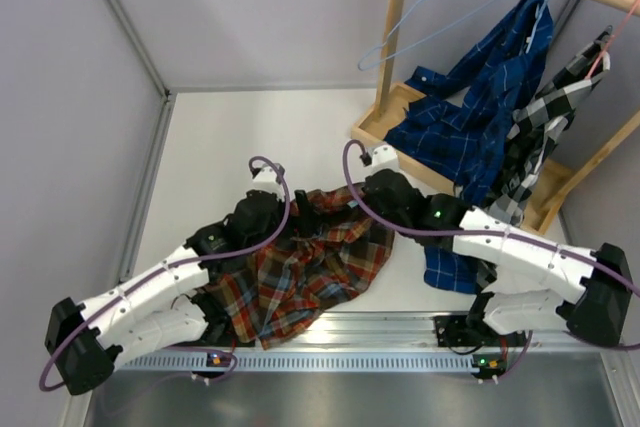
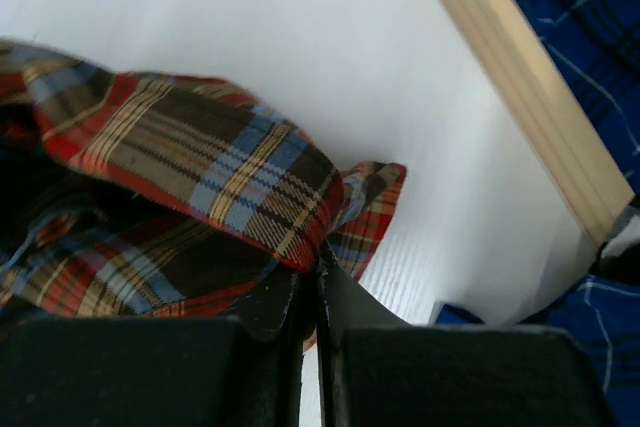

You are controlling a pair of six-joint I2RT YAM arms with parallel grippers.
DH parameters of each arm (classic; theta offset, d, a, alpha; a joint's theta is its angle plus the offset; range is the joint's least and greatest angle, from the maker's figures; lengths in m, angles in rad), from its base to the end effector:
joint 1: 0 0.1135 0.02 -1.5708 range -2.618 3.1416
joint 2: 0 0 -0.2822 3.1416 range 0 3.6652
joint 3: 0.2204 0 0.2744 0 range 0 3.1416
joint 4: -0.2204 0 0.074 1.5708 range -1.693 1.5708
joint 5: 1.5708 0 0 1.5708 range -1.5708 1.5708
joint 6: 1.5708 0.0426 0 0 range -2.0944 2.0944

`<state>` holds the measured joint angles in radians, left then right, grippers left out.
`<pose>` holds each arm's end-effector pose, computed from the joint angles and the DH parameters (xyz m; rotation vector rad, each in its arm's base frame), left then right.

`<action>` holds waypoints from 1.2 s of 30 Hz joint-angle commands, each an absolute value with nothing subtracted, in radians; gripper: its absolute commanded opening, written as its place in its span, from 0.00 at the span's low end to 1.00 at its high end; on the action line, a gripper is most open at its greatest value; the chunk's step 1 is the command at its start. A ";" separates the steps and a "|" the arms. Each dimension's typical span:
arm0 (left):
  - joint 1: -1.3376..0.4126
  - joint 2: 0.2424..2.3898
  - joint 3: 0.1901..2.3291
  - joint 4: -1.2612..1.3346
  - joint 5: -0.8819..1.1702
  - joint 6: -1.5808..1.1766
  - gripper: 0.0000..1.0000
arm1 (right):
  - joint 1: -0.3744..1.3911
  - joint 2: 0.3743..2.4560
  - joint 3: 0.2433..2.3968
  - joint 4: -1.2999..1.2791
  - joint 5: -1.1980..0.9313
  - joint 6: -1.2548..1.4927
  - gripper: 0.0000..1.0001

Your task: Place the shirt on the hanger

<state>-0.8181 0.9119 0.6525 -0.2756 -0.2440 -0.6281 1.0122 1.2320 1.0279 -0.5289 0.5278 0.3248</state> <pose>0.1583 -0.1540 0.2671 0.0543 2.1481 -0.6111 0.1681 0.2285 0.3100 -0.4865 2.1358 0.1390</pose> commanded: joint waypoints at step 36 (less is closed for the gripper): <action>-0.245 1.141 1.246 -0.680 -0.366 -0.496 0.00 | 0.633 1.017 0.890 -0.252 0.006 0.415 0.00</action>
